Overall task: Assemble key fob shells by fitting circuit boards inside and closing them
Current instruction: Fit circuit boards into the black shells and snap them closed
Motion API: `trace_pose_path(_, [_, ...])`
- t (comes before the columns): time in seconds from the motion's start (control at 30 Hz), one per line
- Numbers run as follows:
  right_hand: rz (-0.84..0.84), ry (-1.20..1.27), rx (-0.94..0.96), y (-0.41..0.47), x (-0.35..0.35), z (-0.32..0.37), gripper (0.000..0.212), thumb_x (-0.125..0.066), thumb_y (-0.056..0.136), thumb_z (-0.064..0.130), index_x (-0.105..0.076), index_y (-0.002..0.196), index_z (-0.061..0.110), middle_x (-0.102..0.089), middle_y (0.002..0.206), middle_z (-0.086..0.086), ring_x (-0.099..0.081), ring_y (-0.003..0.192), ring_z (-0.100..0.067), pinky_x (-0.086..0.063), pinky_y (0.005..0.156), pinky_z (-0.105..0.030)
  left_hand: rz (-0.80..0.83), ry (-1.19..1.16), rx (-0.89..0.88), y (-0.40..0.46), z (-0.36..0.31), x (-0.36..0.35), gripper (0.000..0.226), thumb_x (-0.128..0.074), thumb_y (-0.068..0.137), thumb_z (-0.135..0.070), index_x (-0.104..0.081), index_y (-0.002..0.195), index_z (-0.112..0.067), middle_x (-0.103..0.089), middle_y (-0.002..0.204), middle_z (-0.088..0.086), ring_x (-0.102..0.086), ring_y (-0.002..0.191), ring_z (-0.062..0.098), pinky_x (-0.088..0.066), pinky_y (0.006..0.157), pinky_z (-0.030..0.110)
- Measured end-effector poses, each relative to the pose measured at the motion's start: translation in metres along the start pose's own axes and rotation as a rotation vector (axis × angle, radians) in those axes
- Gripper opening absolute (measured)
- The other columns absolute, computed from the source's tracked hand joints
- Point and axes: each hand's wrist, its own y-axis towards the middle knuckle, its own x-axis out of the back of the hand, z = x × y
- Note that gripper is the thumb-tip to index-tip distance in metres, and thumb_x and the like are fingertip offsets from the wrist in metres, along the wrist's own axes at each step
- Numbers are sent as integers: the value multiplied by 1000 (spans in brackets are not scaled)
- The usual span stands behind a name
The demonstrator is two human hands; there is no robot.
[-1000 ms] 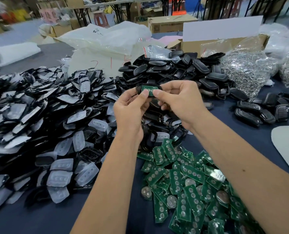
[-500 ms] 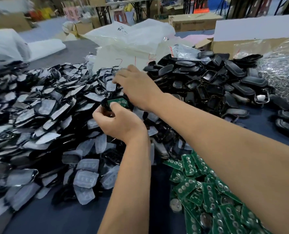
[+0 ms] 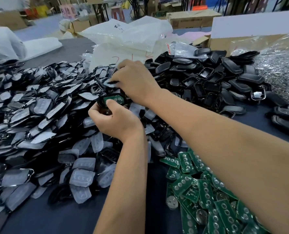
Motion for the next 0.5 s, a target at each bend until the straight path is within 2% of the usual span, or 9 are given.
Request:
trace_pose_path(0.07, [-83,129,-143,-17,13,-8,25,-58,104,29,-77,119,20,-70,118,-7,-54,127,-24,-41,100,-36,23,5,-54,-2,1,0,11,-57,95,-11,-56,94,-22,-66,93,3,-68,84,33,-58,73,48])
trace_pose_path(0.17, [-268,342,-412,-63,34,-29,22,-63,102,24,-76,94,9,-69,88,-3,-59,97,-24,-41,81,-35,89,41,-145,-14,4,-2,10,-59,94,-9,-60,96,-19,-62,86,-7,-58,73,2,-48,67,21])
trace_pose_path(0.23, [-368,524,-592,-103,49,-46,27,-65,101,22,-71,75,18,-63,71,10,-56,74,-10,-40,70,-30,266,143,-148,-27,11,-4,10,-62,93,-8,-66,95,-17,-60,77,-11,-53,65,0,-45,64,19])
trace_pose_path(0.27, [-376,592,-667,-123,57,-54,32,-66,101,23,-66,69,22,-58,64,14,-51,65,-5,-40,66,-28,419,214,-135,-35,15,-5,9,-64,93,-10,-68,93,-18,-60,74,-12,-53,64,1,-45,64,22])
trace_pose_path(0.3, [-353,650,-733,-142,64,-62,35,-66,101,23,-64,67,18,-58,61,10,-49,62,-5,-43,65,-29,595,287,-123,-43,19,-5,9,-66,94,-13,-69,91,-21,-62,73,-13,-56,65,3,-46,65,24])
trace_pose_path(0.37, [-290,751,-822,-175,73,-74,30,-65,103,24,-72,80,6,-71,77,-17,-57,71,-15,-59,77,-48,902,454,-178,-58,27,-4,9,-71,94,-21,-71,96,-30,-66,82,-18,-63,76,-3,-51,70,24])
trace_pose_path(0.4, [-283,802,-848,-191,77,-78,26,-64,104,23,-75,86,7,-74,90,-23,-61,76,-19,-61,85,-54,1022,540,-242,-66,31,-3,12,-74,92,-26,-73,102,-33,-66,87,-19,-64,81,-3,-53,73,23])
trace_pose_path(0.43, [-301,860,-862,-205,79,-80,24,-63,104,21,-77,88,10,-76,96,-22,-66,80,-20,-61,88,-52,1122,612,-309,-71,35,-2,17,-75,91,-29,-74,107,-34,-67,89,-19,-65,83,-2,-53,73,22])
trace_pose_path(0.5, [-371,982,-874,-229,80,-81,24,-62,104,15,-80,87,16,-79,94,-13,-72,82,-15,-65,79,-41,1263,721,-422,-79,41,1,23,-78,88,-33,-76,111,-37,-65,86,-20,-63,79,-3,-48,68,14])
